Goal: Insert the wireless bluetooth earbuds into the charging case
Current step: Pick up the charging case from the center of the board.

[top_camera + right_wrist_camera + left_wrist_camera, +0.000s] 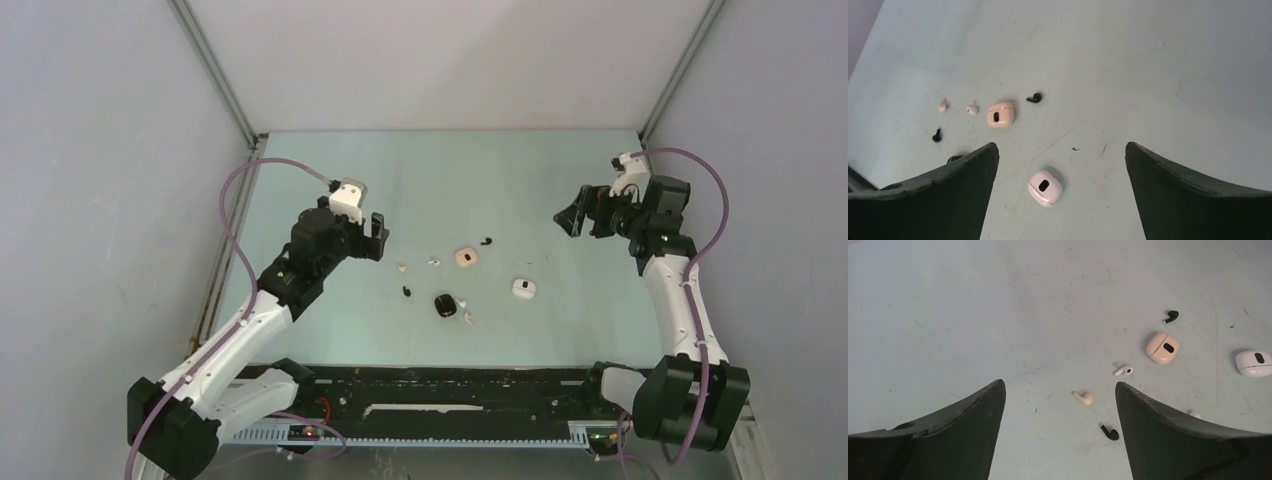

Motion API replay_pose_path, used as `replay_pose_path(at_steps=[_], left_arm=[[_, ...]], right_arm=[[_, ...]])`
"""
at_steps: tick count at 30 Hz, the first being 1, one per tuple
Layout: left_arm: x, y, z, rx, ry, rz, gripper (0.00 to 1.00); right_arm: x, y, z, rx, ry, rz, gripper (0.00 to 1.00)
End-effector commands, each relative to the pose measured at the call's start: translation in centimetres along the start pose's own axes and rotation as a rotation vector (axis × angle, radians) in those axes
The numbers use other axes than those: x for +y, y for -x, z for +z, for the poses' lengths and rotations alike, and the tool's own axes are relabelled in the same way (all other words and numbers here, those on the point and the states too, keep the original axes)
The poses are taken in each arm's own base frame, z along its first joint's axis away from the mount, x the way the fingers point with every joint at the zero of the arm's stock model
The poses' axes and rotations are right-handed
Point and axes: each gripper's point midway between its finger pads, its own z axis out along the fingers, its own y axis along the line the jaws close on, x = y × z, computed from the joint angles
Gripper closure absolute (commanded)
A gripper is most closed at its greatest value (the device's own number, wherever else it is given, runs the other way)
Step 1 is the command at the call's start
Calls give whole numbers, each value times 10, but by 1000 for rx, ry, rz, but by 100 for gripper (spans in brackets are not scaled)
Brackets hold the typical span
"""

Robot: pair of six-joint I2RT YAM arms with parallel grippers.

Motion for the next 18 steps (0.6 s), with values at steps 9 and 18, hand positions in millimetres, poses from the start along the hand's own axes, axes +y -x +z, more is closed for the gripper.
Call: replay_pose_path(at_steps=[9, 18], left_arm=[[-25, -6, 6, 30, -107, 27, 17], [-29, -26, 14, 95, -78, 82, 19]], right_arm=[[65, -47, 30, 186, 236, -467, 7], [69, -77, 49, 300, 237, -576, 30]])
